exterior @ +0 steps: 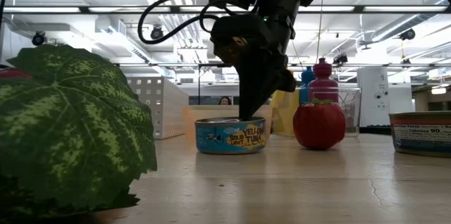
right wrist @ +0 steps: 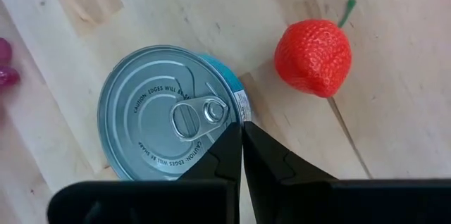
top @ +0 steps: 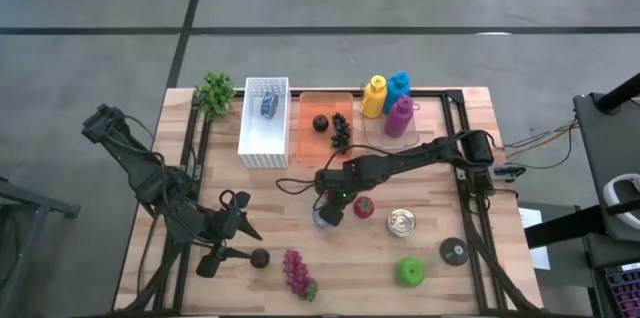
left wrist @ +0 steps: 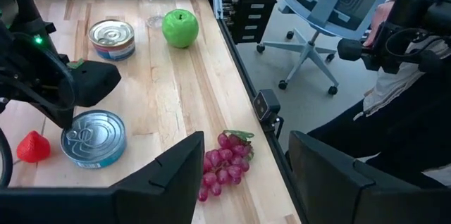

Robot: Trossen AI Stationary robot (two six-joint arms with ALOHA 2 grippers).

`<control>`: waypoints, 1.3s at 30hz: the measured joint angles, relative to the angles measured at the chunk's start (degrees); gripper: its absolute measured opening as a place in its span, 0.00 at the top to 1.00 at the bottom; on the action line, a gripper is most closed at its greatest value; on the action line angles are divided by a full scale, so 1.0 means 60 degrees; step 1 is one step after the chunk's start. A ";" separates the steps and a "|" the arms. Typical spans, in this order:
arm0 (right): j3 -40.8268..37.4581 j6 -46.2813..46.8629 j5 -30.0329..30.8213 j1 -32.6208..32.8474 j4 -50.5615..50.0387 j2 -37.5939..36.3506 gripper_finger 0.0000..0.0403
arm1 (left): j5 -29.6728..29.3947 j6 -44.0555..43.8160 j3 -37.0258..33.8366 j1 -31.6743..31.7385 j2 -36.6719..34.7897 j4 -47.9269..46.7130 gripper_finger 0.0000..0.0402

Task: Pick & Place Food Item
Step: Put the bottom blue tuna can into the white bin

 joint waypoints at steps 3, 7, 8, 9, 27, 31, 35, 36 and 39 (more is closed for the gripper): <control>0.0000 0.0085 -0.0013 0.0000 -0.0022 0.0000 0.98 | 0.0000 0.0016 0.0000 -0.0002 0.0000 0.0000 0.48; 0.0004 0.0215 -0.0027 0.0000 -0.0058 0.0007 0.98 | 0.0000 0.0017 -0.0001 -0.0003 0.0000 0.0000 0.50; 0.0004 0.0217 -0.0027 0.0000 -0.0106 0.0011 0.98 | 0.0000 0.0013 -0.0001 -0.0003 0.0000 0.0000 0.50; 0.0004 0.0224 -0.0027 0.0000 -0.0130 0.0011 0.98 | 0.0000 0.0015 0.0001 -0.0003 0.0000 0.0000 0.50; -0.0255 0.0949 -0.0055 0.0000 -0.0117 0.0069 0.98 | 0.0000 -0.0052 -0.0001 0.0001 0.0000 0.0044 0.54; -0.0400 0.1424 -0.0066 -0.0004 -0.0087 0.0037 0.98 | 0.0000 -0.0052 -0.0001 0.0001 0.0000 0.0044 0.52; -0.0413 0.1764 -0.0137 -0.0004 -0.0098 0.0040 0.98 | 0.0000 -0.0053 -0.0001 0.0001 0.0000 0.0044 0.51; -0.0415 0.1892 -0.0140 -0.0004 -0.0102 0.0040 0.98 | 0.0000 -0.0055 -0.0001 0.0001 0.0000 0.0044 0.51; -0.0416 0.2138 -0.0140 -0.0004 -0.0134 0.0040 0.98 | 0.0000 -0.0056 -0.0001 0.0001 0.0000 0.0044 0.49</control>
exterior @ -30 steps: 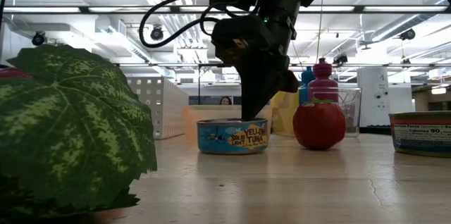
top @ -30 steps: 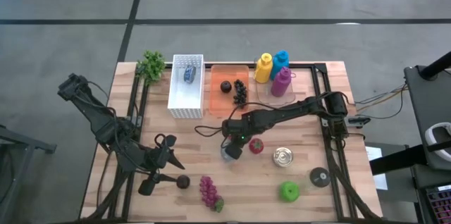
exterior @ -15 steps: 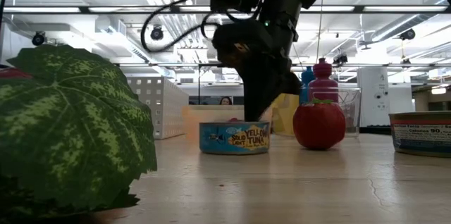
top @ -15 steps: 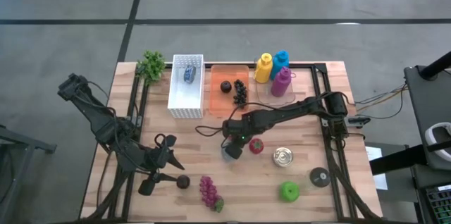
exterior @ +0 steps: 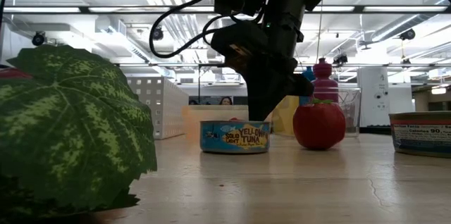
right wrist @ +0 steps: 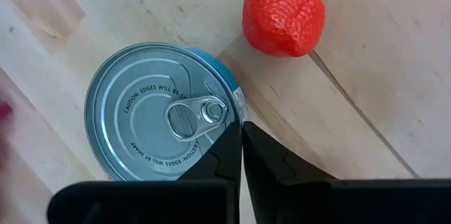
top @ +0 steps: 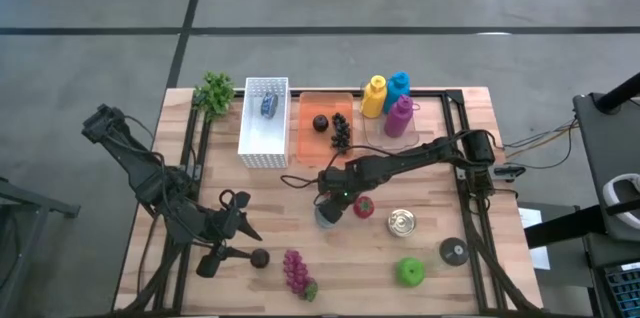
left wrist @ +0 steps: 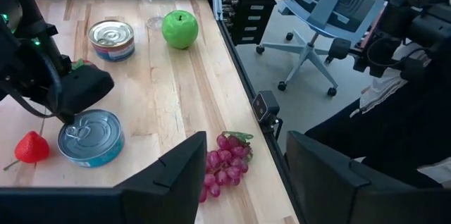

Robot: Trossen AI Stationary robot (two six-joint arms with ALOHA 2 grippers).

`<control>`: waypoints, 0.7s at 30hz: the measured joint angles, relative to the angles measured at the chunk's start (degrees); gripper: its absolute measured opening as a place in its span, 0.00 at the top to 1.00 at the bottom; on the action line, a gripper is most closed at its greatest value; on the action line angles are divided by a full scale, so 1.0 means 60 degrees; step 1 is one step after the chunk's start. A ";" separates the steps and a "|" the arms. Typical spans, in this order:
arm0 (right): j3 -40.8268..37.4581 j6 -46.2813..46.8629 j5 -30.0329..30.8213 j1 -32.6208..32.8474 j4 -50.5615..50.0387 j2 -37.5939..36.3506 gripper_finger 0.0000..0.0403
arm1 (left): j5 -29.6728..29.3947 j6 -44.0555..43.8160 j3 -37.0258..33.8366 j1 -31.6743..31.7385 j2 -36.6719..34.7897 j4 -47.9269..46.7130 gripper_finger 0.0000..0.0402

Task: Pick & Place Food Item
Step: Put the bottom blue tuna can into the white bin

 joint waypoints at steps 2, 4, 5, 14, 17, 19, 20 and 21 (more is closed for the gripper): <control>-0.0003 0.0157 -0.0004 0.0000 -0.0019 0.0003 0.98 | 0.0000 0.0003 0.0000 0.0000 0.0000 0.0000 0.49; -0.0007 0.0319 -0.0004 0.0003 -0.0033 0.0007 0.98 | 0.0000 0.0001 0.0000 0.0000 0.0000 0.0000 0.48; -0.0007 0.0379 -0.0004 0.0004 -0.0037 0.0011 0.98 | 0.0000 0.0002 0.0000 0.0000 0.0000 0.0000 0.48; -0.0043 0.0638 0.0000 0.0000 -0.0576 0.0036 0.98 | 0.0000 0.0000 0.0000 0.0000 0.0000 0.0003 0.47; -0.0086 0.0652 -0.0030 0.0005 -0.0644 0.0110 0.98 | 0.0000 0.0000 0.0000 0.0000 0.0000 0.0004 0.48; -0.0083 0.0620 0.0004 0.0011 -0.0637 0.0080 0.98 | 0.0000 0.0000 0.0000 0.0000 0.0000 0.0018 0.49; -0.0093 0.0609 0.0004 0.0014 -0.0615 0.0086 0.98 | 0.0000 0.0000 0.0000 0.0000 0.0000 0.0019 0.50; -0.0107 0.0609 0.0006 0.0013 -0.0622 0.0098 0.98 | 0.0000 0.0000 0.0000 0.0000 0.0000 0.0018 0.50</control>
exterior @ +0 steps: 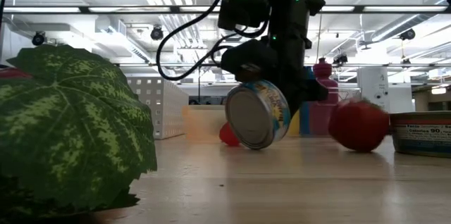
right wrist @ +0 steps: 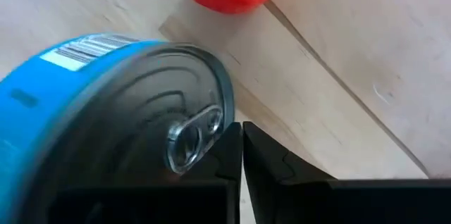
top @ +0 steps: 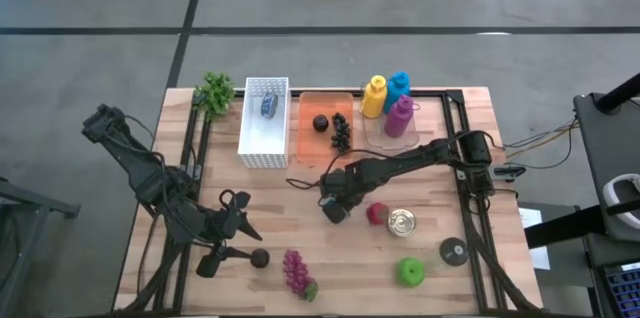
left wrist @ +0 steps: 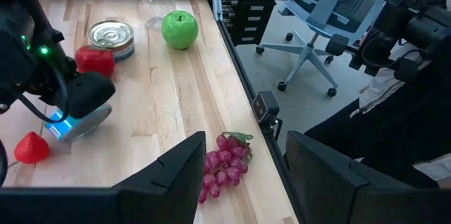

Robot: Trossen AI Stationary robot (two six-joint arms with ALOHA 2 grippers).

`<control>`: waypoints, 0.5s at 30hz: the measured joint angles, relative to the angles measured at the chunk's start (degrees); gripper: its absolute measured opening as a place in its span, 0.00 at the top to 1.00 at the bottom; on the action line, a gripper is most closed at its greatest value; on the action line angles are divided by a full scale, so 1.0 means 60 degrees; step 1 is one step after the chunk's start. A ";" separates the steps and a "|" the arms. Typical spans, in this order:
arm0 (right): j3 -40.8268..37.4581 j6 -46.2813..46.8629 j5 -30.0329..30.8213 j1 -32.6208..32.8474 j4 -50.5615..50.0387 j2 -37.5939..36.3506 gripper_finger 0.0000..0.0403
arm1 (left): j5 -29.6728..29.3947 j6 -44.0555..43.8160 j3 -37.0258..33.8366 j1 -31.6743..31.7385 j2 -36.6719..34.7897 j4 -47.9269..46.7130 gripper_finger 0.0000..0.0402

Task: Pick & Place Food Item
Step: Put the bottom blue tuna can into the white bin

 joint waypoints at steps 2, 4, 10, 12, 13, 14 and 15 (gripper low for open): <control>-0.0012 -0.0002 0.0040 -0.0002 0.0012 0.0000 0.98 | 0.0000 0.0013 0.0000 0.0000 0.0000 0.0001 0.51; -0.0026 -0.0004 0.0083 -0.0002 0.0061 -0.0004 0.98 | 0.0000 0.0036 0.0000 0.0000 0.0000 -0.0006 0.52; -0.0296 0.0100 0.0118 -0.0005 0.0076 -0.0022 0.98 | 0.0000 0.0051 0.0000 0.0007 0.0000 -0.0014 0.53; -0.0440 0.0232 0.0090 -0.0052 0.0083 -0.0029 0.98 | 0.0000 0.0069 0.0000 0.0010 0.0000 -0.0011 0.54; -0.0486 0.0253 0.0009 -0.0097 0.0084 -0.0039 0.98 | 0.0002 0.0069 0.0000 0.0027 0.0000 -0.0011 0.54; -0.0520 0.0255 0.0004 -0.0113 0.0089 -0.0044 0.98 | 0.0000 0.0069 0.0000 0.0029 0.0000 -0.0013 0.54; -0.0533 0.0277 -0.0005 -0.0148 0.0083 -0.0050 0.98 | 0.0000 0.0069 0.0000 0.0029 0.0000 -0.0012 0.54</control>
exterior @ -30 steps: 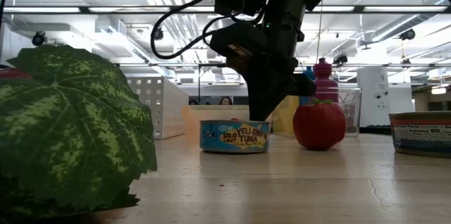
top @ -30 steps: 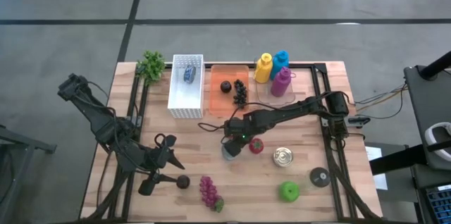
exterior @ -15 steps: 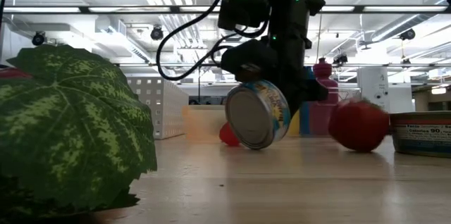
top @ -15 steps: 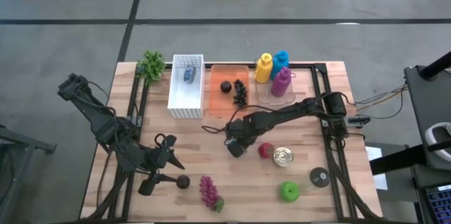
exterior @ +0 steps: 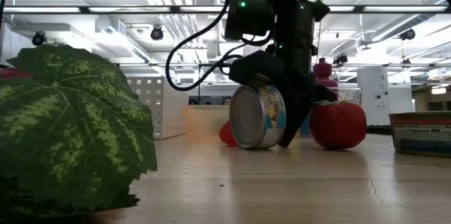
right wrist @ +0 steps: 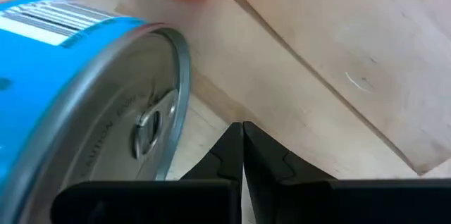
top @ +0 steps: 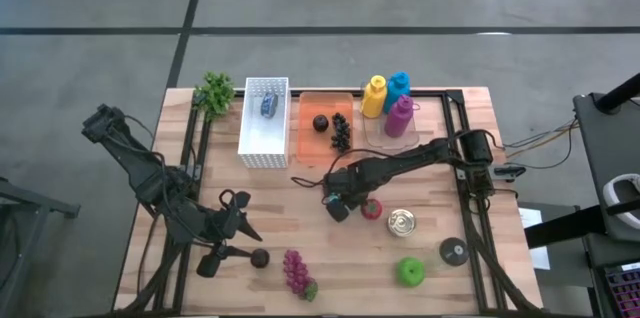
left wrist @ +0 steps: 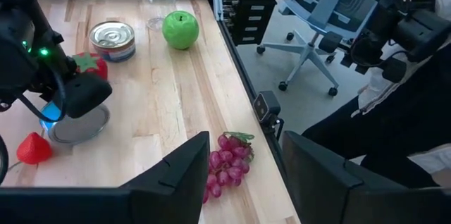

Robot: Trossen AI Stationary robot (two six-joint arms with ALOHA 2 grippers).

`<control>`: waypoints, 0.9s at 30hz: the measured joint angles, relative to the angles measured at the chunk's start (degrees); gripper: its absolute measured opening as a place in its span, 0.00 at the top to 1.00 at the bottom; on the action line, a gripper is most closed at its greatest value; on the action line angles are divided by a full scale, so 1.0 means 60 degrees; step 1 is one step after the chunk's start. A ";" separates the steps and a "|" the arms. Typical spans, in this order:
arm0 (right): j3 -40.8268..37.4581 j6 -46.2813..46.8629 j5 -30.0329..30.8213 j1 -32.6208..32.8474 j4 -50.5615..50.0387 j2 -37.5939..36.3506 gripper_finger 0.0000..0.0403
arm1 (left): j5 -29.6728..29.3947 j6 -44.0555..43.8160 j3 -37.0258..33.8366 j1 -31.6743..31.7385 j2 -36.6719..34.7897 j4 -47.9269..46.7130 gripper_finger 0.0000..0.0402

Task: Pick & Place Food Item
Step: Put the bottom blue tuna can into the white bin

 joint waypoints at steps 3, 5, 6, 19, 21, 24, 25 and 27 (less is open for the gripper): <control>0.0025 0.0079 0.0078 -0.0061 0.0032 -0.0004 0.98 | 0.0000 -0.0004 0.0000 0.0004 0.0000 0.0001 0.55; 0.0076 0.0072 0.0114 -0.0076 0.0020 -0.0004 0.98 | 0.0000 -0.0040 0.0000 0.0004 0.0000 -0.0001 0.55; 0.0099 0.0066 0.0144 -0.0076 0.0018 -0.0005 0.98 | 0.0000 -0.0044 0.0000 0.0004 0.0000 0.0001 0.55; 0.0065 0.0383 0.0584 -0.0073 -0.0062 -0.1111 0.98 | 0.0000 -0.0066 0.0000 0.0004 0.0000 -0.0025 0.50; 0.0066 0.0459 0.0734 -0.0073 -0.0130 -0.1330 0.98 | 0.0001 -0.0064 0.0000 0.0004 0.0000 -0.0046 0.49; 0.0065 0.0474 0.0879 -0.0069 -0.0259 -0.1546 0.98 | 0.0000 -0.0062 0.0000 0.0004 0.0000 -0.0046 0.48; 0.0058 0.0474 0.0911 -0.0069 -0.0326 -0.1624 0.98 | 0.0000 -0.0058 0.0000 0.0004 0.0000 -0.0046 0.48; 0.0060 0.0478 0.1113 -0.0058 -0.0314 -0.1832 0.98 | 0.0000 -0.0052 0.0000 0.0004 0.0000 -0.0053 0.47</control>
